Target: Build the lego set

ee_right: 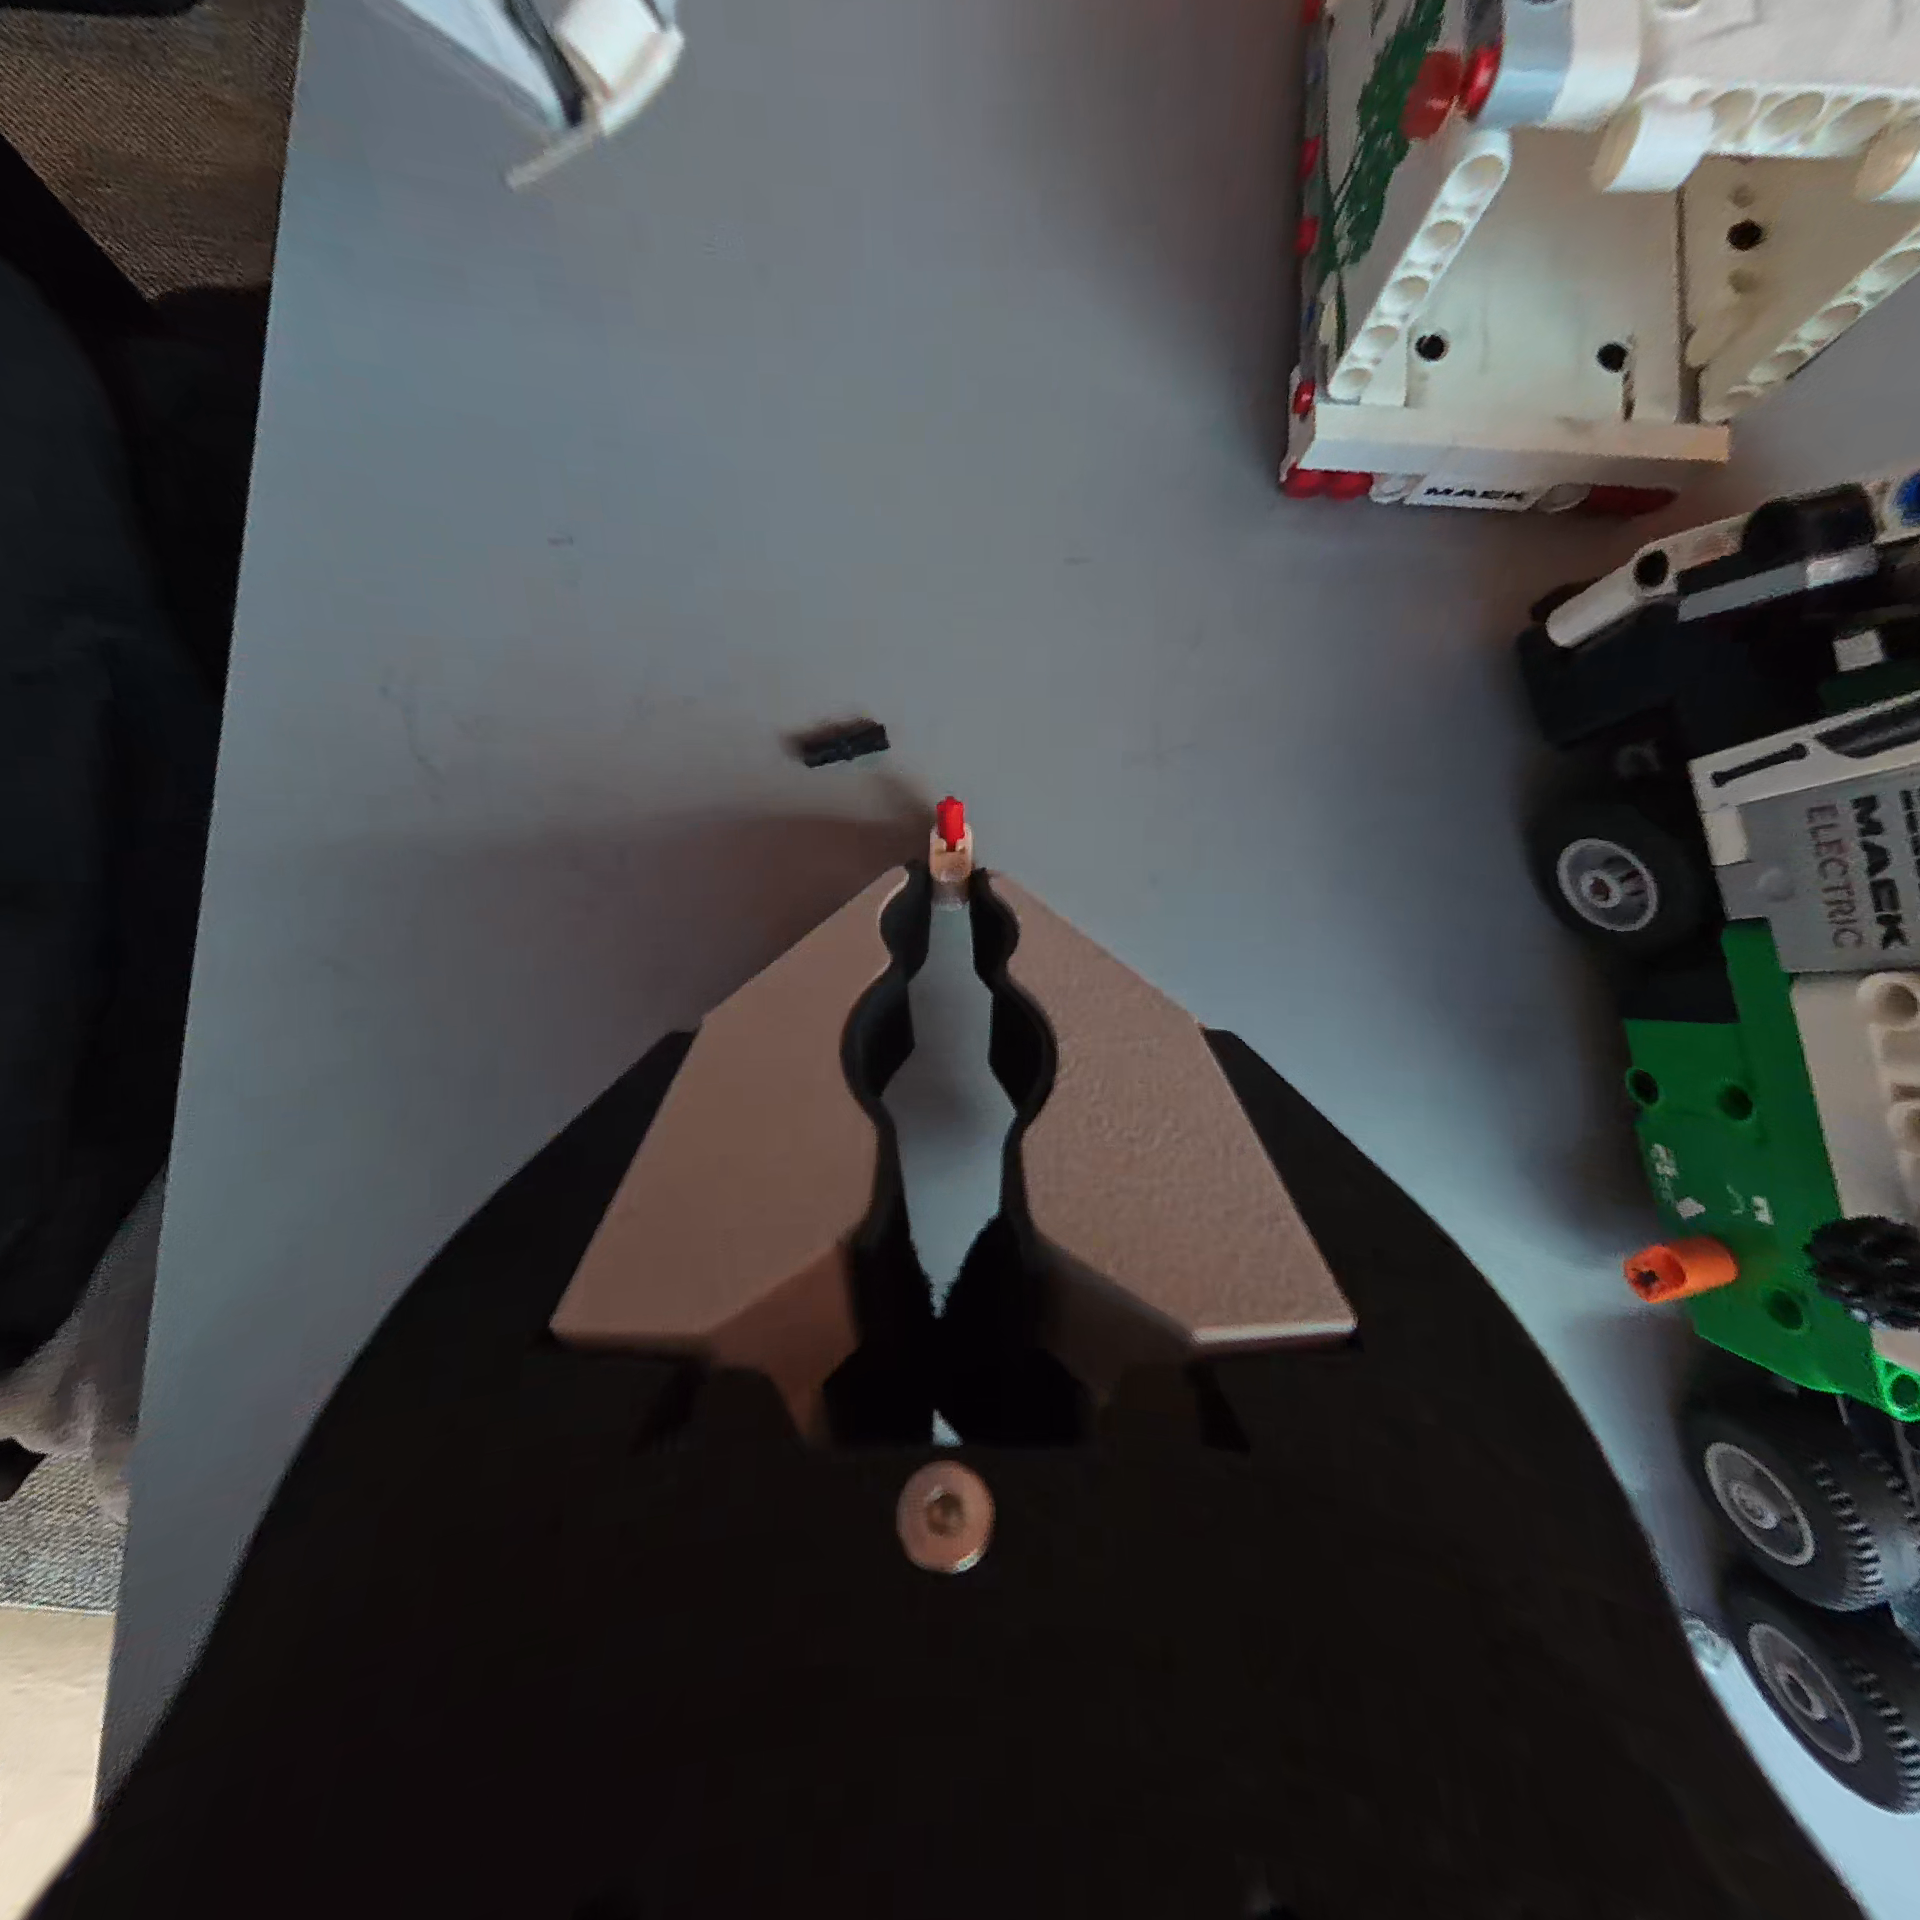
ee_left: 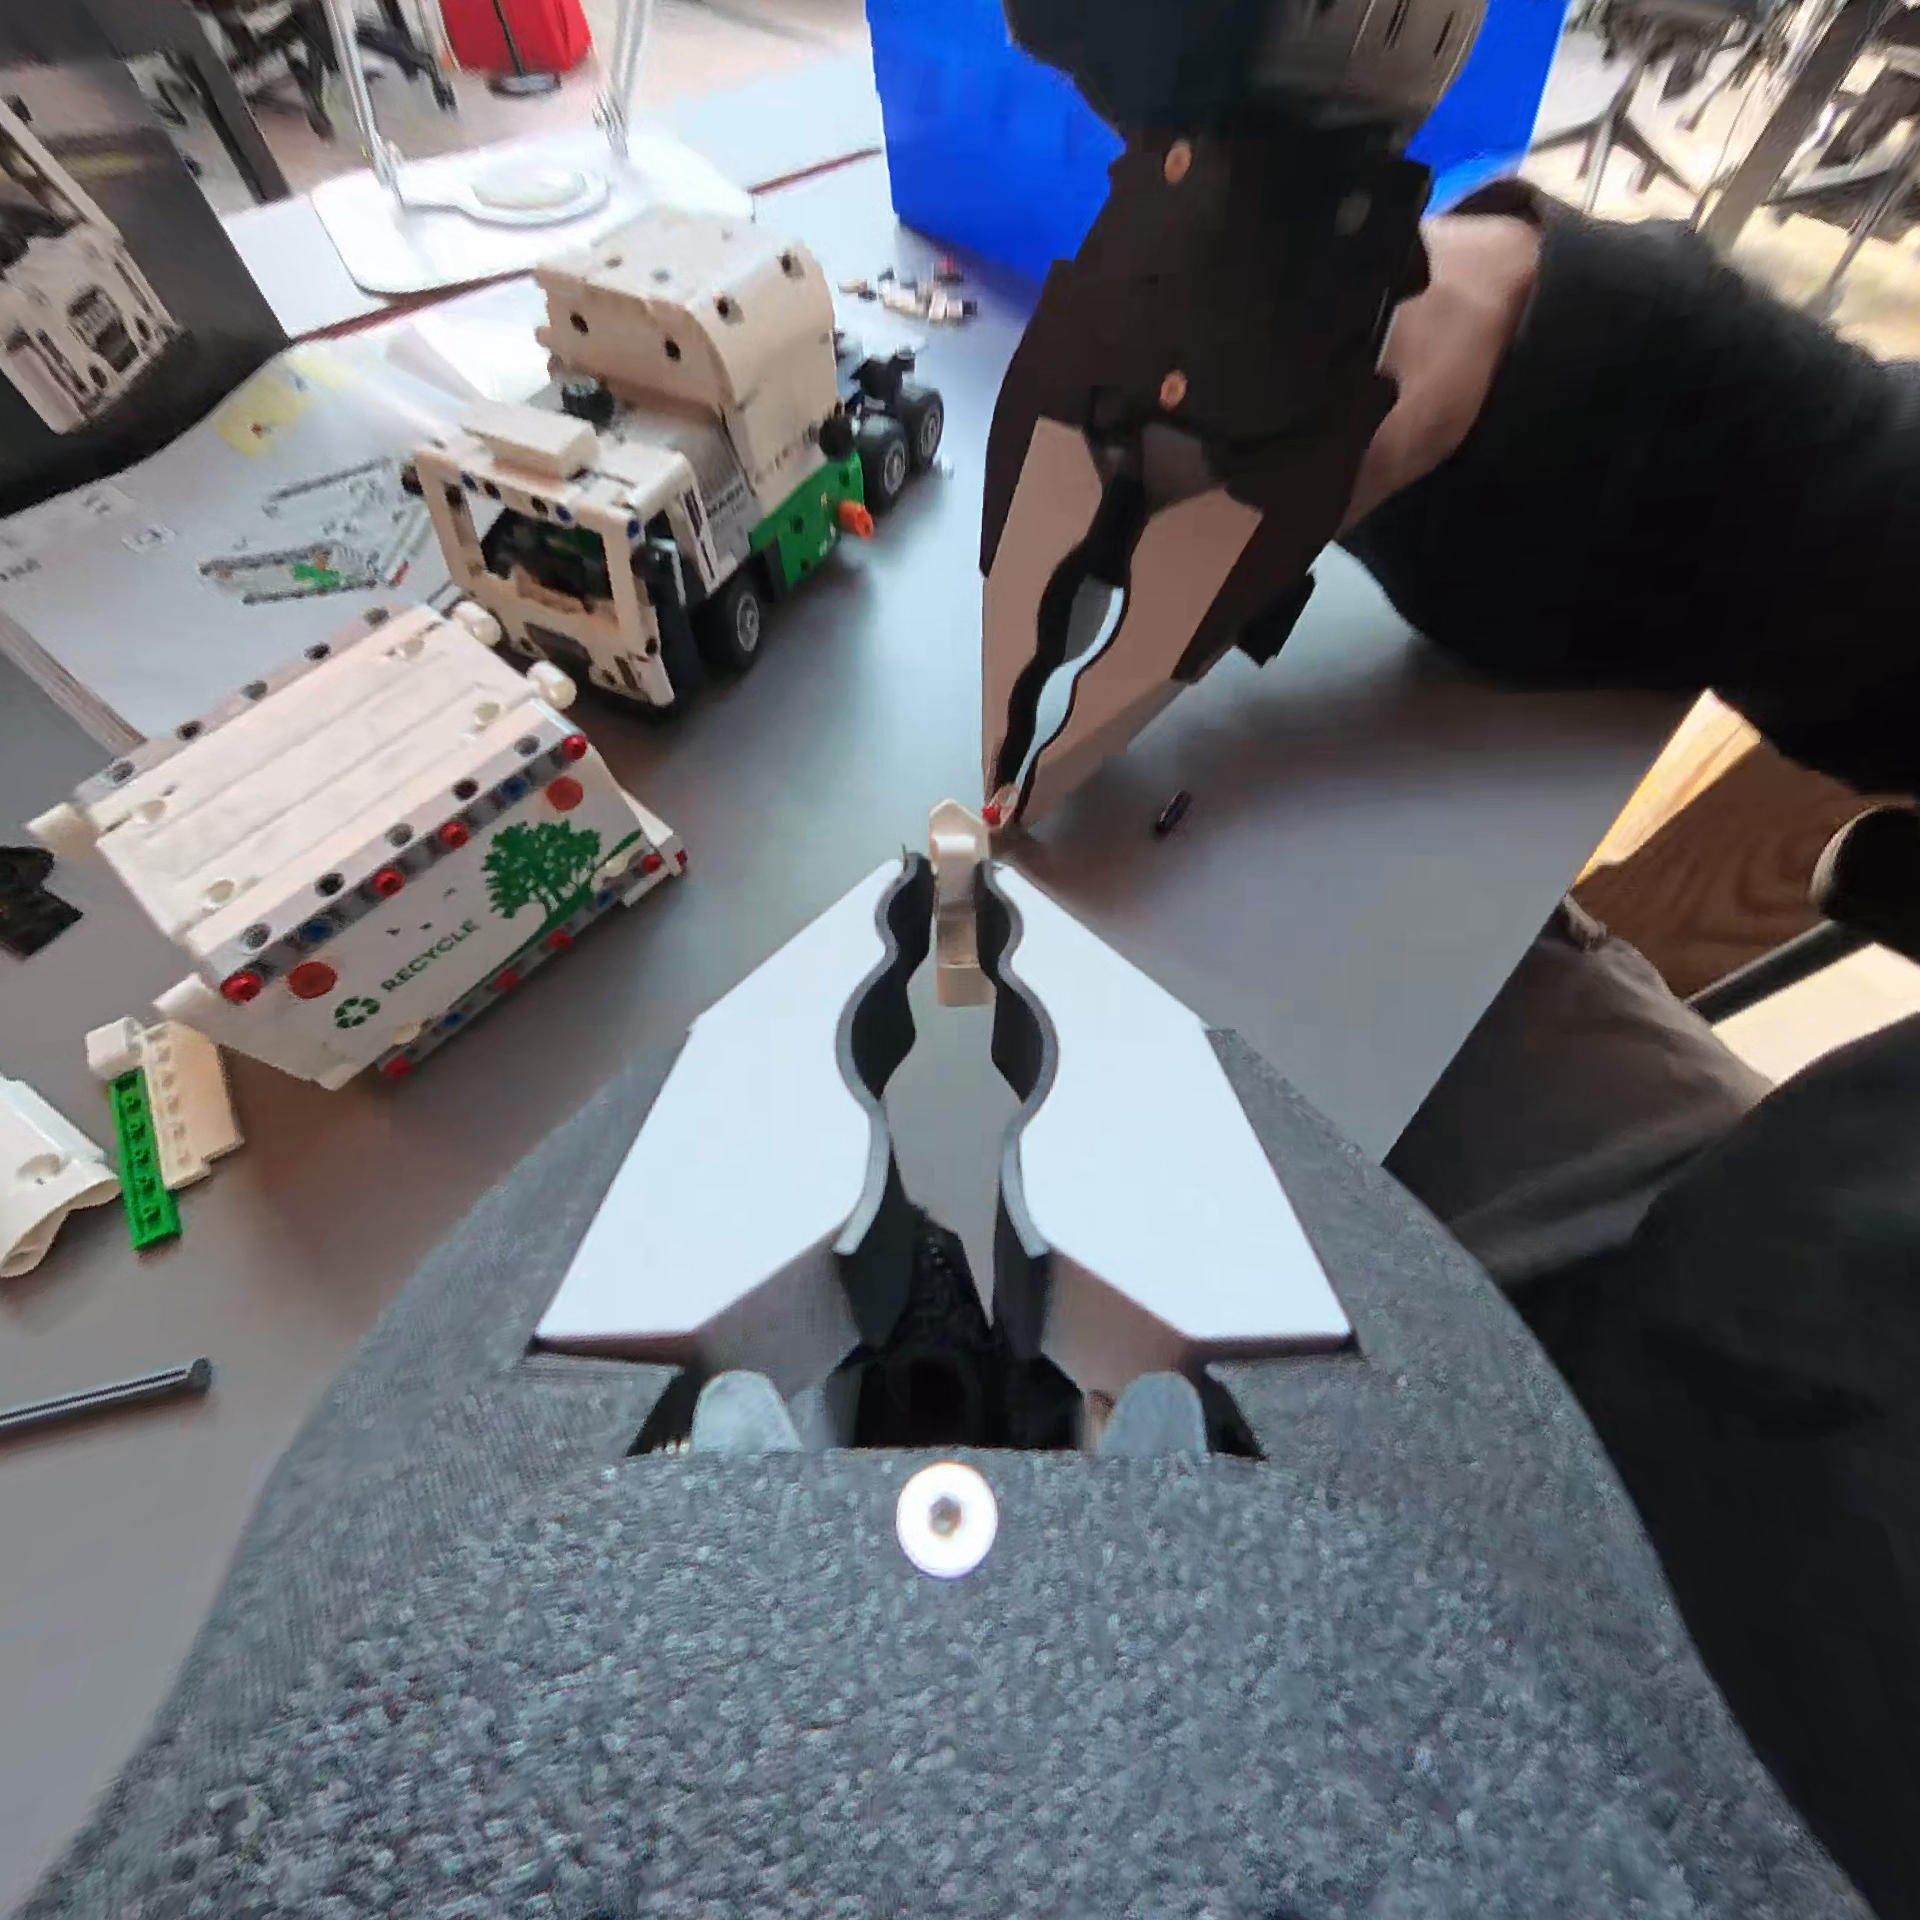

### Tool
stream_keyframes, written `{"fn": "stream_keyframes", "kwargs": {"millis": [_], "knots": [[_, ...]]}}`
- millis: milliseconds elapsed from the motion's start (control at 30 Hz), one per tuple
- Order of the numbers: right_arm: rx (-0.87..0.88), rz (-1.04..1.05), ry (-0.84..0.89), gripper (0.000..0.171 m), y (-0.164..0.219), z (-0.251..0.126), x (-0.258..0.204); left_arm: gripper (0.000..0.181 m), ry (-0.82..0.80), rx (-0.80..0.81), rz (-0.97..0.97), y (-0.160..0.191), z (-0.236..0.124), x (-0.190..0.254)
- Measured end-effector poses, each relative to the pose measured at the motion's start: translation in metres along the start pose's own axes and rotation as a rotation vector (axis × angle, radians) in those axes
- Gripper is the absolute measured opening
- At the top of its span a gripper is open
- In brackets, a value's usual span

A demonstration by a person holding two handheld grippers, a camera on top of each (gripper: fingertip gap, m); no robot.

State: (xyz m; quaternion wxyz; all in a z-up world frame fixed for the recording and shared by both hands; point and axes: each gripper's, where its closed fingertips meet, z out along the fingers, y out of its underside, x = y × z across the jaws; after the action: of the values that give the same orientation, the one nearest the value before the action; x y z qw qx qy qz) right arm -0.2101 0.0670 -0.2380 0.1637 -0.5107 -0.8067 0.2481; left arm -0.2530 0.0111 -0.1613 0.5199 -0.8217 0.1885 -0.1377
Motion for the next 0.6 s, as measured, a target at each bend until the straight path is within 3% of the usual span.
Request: {"fn": "stream_keyframes", "kwargs": {"millis": [33,200,267,367,500,600], "knots": [[0.003,-0.002,0.01,0.005,-0.001,0.0,0.001,0.005,0.008,0.048,-0.017,-0.006,-0.001,0.001],[0.049,0.027,0.009,0.017,-0.004,-0.005,0.001,0.005,0.146,0.27,-0.199,-0.037,-0.01,0.006],[0.153,0.082,0.003,0.024,-0.018,-0.018,-0.003,0.005,0.208,0.335,-0.304,-0.045,-0.017,0.006],[0.425,0.149,-0.112,0.033,-0.068,-0.049,-0.039,0.005,0.242,0.427,-0.368,-0.057,-0.027,0.006],[0.714,0.27,0.004,0.027,-0.119,-0.071,-0.056,0.005,0.18,0.431,-0.382,-0.058,-0.026,0.008],[0.717,0.293,0.121,0.018,-0.124,-0.07,-0.052,0.005,0.134,0.461,-0.327,-0.062,-0.03,0.015]]}}
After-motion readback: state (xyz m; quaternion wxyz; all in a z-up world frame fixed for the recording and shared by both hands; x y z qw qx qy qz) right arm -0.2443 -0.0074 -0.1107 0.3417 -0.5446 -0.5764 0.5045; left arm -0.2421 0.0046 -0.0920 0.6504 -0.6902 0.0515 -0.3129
